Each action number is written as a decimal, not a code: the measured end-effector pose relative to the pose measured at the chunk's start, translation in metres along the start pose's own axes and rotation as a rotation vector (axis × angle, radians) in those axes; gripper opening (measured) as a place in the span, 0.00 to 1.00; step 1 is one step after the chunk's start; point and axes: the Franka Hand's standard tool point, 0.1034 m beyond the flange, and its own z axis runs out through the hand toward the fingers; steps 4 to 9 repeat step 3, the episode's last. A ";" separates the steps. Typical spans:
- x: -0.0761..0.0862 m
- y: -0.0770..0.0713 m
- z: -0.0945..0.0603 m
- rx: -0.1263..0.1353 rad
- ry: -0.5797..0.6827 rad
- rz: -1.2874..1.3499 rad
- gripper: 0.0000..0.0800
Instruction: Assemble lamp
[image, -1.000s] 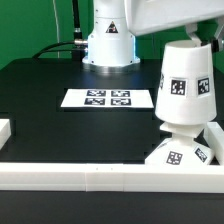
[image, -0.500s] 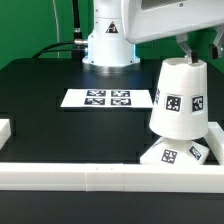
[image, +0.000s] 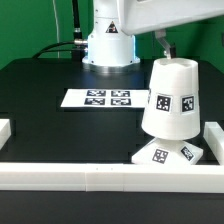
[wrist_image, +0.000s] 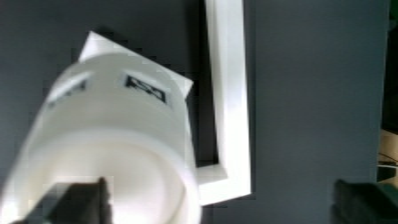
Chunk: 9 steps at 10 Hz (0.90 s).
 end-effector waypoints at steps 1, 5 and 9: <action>-0.007 -0.003 -0.011 -0.013 0.005 0.028 0.86; -0.010 -0.013 -0.026 -0.029 0.023 0.061 0.87; -0.010 -0.013 -0.026 -0.029 0.023 0.061 0.87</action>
Offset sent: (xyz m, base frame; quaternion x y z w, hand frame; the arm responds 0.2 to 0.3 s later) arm 0.0000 0.0000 0.0000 0.0000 0.0000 0.0000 1.0000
